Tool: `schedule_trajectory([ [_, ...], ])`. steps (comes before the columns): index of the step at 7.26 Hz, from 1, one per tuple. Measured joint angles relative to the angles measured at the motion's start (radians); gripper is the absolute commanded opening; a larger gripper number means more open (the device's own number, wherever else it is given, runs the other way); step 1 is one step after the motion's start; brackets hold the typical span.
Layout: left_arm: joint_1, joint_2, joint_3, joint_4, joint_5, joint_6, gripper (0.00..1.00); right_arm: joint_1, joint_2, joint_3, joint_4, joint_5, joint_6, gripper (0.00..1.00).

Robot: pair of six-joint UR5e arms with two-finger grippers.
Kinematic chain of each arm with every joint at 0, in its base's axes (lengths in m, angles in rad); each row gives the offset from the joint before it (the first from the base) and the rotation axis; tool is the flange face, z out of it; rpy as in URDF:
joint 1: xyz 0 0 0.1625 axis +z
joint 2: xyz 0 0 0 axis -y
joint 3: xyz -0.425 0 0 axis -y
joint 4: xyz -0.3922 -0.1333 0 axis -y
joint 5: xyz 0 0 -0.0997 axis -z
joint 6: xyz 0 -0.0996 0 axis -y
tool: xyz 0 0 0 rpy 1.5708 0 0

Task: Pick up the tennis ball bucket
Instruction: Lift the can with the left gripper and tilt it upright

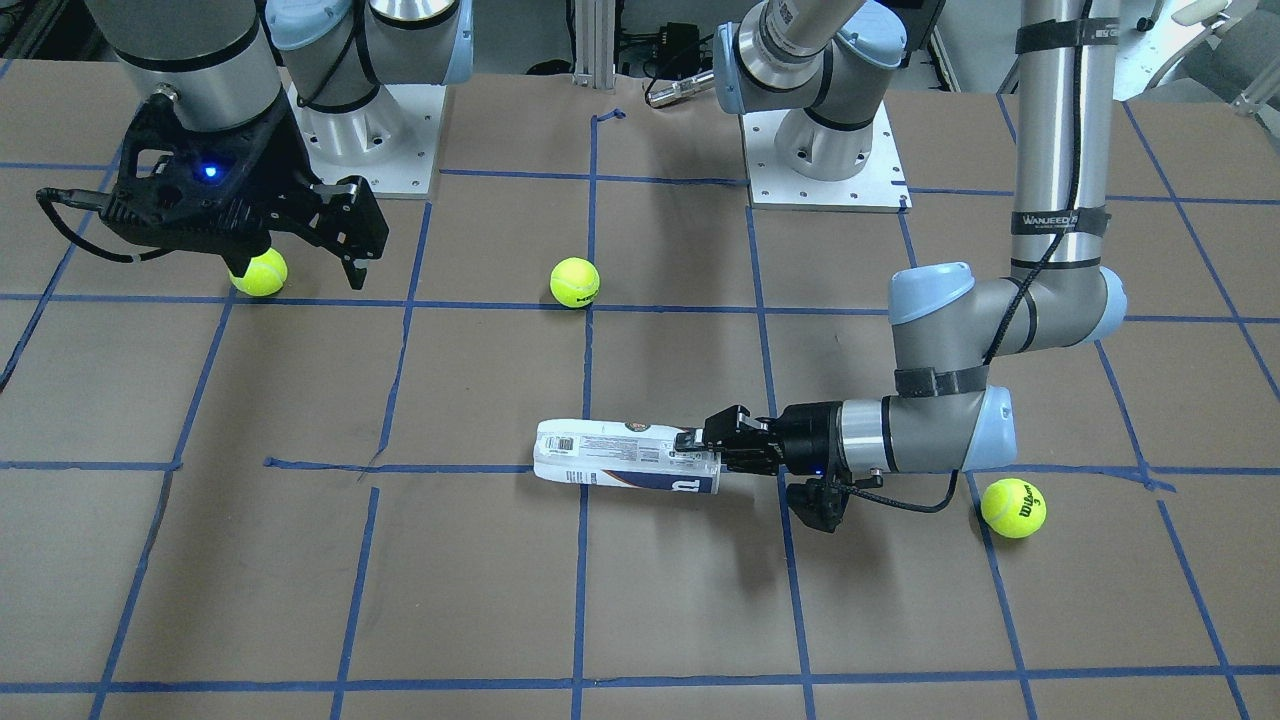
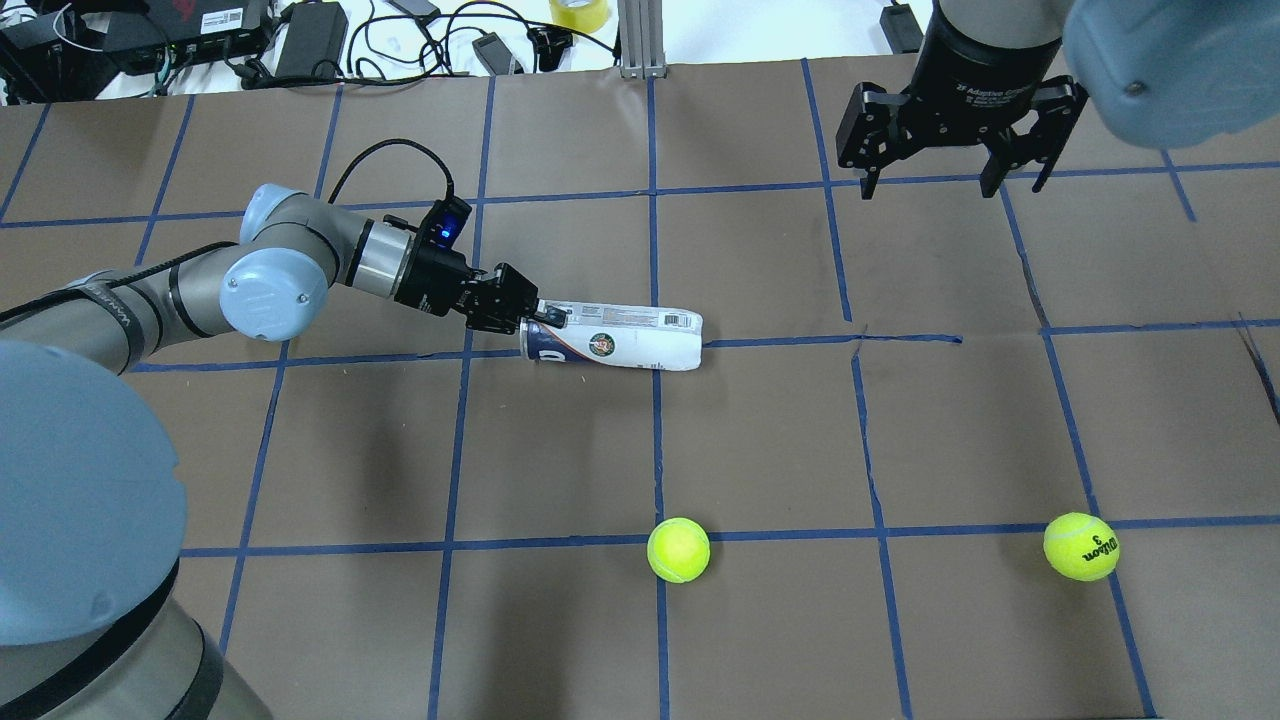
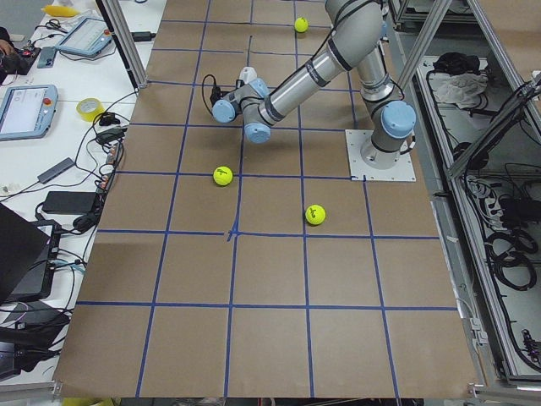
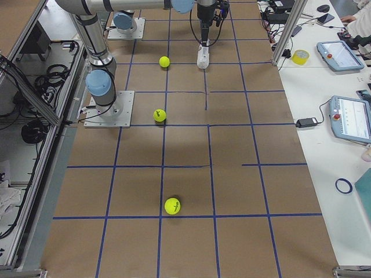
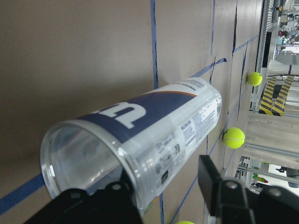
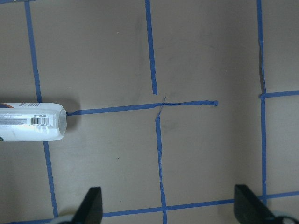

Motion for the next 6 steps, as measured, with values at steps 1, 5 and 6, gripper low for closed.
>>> schedule_trajectory([
  [1, -0.001, 0.014, 0.002, 0.002, -0.003, -0.006, 0.00, -0.003, 0.001, 0.000, -0.010, 0.012, -0.012, 1.00],
  [5, -0.009, 0.096, 0.062, 0.011, -0.007, -0.194, 0.00, -0.012, -0.002, -0.007, -0.040, 0.046, -0.016, 1.00],
  [6, -0.017, 0.121, 0.104, 0.012, 0.019, -0.260, 0.00, -0.012, -0.002, -0.008, -0.040, 0.045, -0.014, 1.00],
])
